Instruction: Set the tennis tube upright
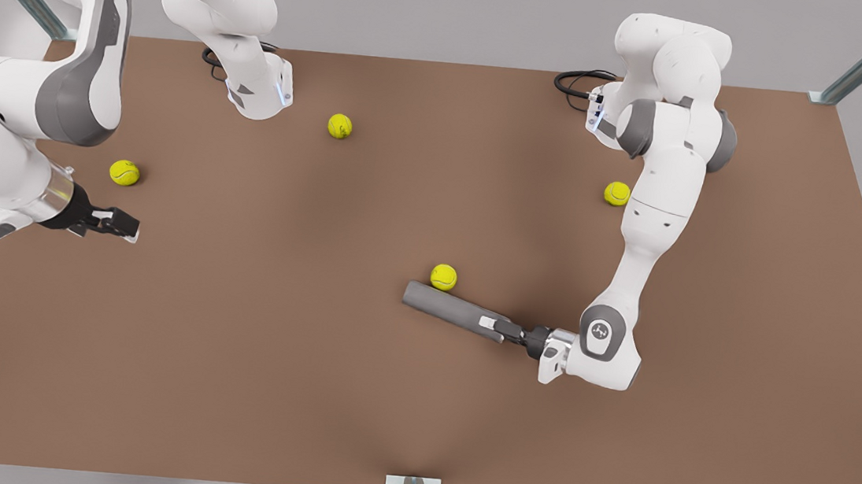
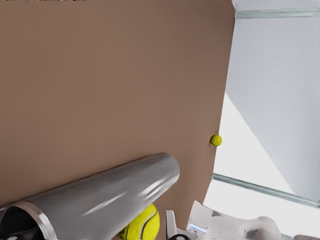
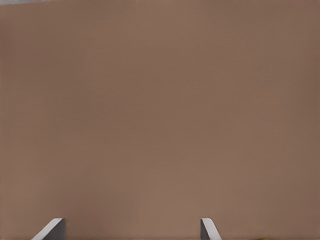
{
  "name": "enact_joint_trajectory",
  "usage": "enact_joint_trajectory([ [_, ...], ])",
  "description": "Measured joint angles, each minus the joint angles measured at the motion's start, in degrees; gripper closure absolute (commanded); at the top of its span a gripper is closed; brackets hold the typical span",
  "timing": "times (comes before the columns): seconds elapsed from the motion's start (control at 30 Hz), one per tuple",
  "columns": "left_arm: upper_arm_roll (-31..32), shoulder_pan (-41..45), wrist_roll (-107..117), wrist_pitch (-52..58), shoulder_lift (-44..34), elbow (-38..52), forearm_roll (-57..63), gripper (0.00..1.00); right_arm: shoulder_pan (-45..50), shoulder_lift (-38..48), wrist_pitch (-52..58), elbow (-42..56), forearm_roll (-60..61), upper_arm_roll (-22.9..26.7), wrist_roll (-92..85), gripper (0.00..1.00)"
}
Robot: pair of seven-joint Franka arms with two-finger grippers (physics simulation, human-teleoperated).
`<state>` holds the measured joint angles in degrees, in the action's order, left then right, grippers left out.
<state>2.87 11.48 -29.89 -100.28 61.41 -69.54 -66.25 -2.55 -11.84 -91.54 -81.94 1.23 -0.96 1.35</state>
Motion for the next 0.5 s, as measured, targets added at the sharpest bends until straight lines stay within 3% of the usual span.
enact_joint_trajectory([
  [0.4,0.2,-0.8,-0.5,3.2,-2.5,-0.4,-4.7,0.02,0.1,-0.1,-0.4,0.0,0.0,0.0,0.4,0.0],
  [0.43,0.2,-0.8,-0.4,3.4,-2.9,-0.8,-4.7,0.26,0.2,-0.1,-0.5,0.0,0.0,0.0,0.4,0.0],
  [0.47,0.2,-0.8,-0.4,3.6,-3.1,-0.9,-4.8,0.43,0.2,-0.1,-0.5,-0.1,0.0,0.0,0.4,0.0],
  [0.5,0.1,-0.8,-0.3,3.8,-3.2,-1.0,-4.8,0.52,0.3,-0.1,-0.6,0.0,0.0,0.0,0.5,0.0],
])
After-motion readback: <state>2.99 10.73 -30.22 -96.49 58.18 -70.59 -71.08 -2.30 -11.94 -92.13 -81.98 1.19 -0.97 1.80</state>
